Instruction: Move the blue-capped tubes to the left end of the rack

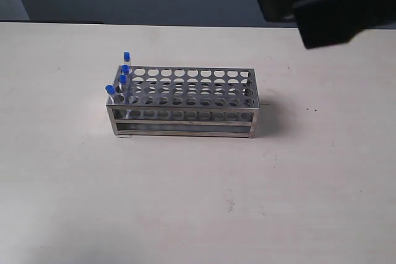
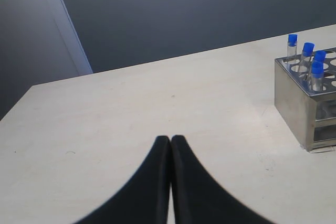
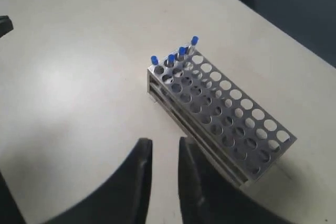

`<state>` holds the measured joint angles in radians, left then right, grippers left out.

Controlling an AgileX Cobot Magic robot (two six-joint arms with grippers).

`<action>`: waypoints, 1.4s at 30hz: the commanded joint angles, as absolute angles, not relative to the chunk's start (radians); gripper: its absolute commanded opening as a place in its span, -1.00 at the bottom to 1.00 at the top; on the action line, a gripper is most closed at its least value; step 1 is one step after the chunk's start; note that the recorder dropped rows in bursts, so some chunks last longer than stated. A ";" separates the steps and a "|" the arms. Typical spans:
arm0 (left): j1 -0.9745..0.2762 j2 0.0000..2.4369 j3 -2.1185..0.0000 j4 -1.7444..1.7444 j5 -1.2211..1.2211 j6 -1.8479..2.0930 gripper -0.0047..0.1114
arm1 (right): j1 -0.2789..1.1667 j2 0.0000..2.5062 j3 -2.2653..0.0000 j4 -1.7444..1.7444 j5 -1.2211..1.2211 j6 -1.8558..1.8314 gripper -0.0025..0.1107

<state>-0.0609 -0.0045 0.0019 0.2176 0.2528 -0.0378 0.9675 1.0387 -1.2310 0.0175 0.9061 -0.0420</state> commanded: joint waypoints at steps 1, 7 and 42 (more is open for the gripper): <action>-0.064 0.000 0.000 0.222 0.239 -0.043 -0.91 | 0.822 0.898 -0.908 0.067 0.574 -0.051 -0.62; -0.064 0.000 0.000 0.222 0.239 -0.043 -0.91 | 0.385 0.461 -0.330 0.301 0.303 -0.070 -0.62; -0.064 0.000 0.000 0.222 0.239 -0.043 -0.91 | 0.096 0.000 -0.006 0.461 0.416 -0.371 -0.62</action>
<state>-0.0609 -0.0045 0.0019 0.2176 0.2528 -0.0378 0.0913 0.0068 -0.0093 0.4573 0.4245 -0.3671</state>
